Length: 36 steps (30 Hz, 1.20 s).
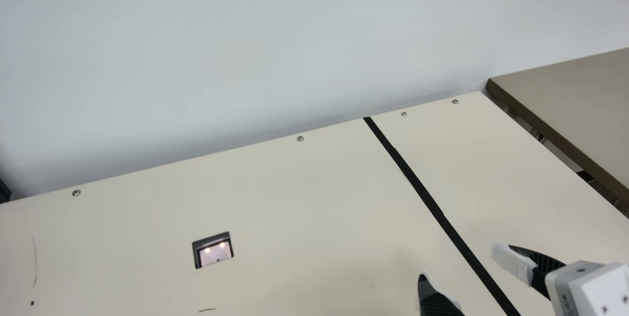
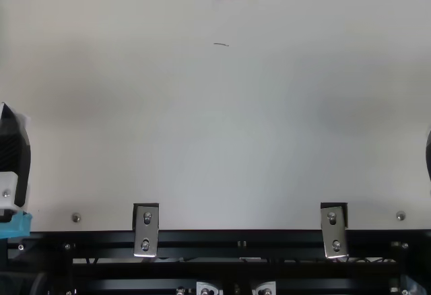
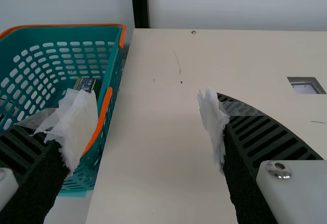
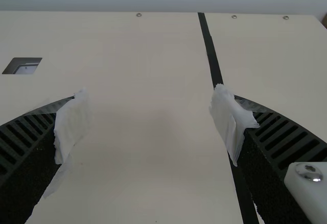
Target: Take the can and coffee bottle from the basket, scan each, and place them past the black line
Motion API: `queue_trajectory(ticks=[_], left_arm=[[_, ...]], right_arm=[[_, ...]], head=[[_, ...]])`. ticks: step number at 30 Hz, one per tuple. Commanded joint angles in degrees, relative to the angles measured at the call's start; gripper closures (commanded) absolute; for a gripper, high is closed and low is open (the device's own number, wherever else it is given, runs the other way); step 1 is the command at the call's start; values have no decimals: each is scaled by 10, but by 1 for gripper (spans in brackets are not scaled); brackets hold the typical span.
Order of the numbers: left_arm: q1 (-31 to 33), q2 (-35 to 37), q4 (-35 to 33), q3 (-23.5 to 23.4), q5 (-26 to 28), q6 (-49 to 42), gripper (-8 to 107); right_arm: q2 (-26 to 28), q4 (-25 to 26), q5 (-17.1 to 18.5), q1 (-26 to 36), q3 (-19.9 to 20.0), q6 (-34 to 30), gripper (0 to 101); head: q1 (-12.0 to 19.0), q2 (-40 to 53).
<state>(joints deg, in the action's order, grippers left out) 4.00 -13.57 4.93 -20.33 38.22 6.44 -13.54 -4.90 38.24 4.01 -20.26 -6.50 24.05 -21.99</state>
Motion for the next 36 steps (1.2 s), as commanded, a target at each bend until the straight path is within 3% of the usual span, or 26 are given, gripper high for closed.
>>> queue_trajectory(ticks=[1,36], left_arm=[[0,0,0,0,0,0,9],[0,0,0,0,0,0,9]], right_arm=[[0,0,0,0,0,0,0],[1,1,10,2,-8,6,0]], head=[[10,1],[10,1]])
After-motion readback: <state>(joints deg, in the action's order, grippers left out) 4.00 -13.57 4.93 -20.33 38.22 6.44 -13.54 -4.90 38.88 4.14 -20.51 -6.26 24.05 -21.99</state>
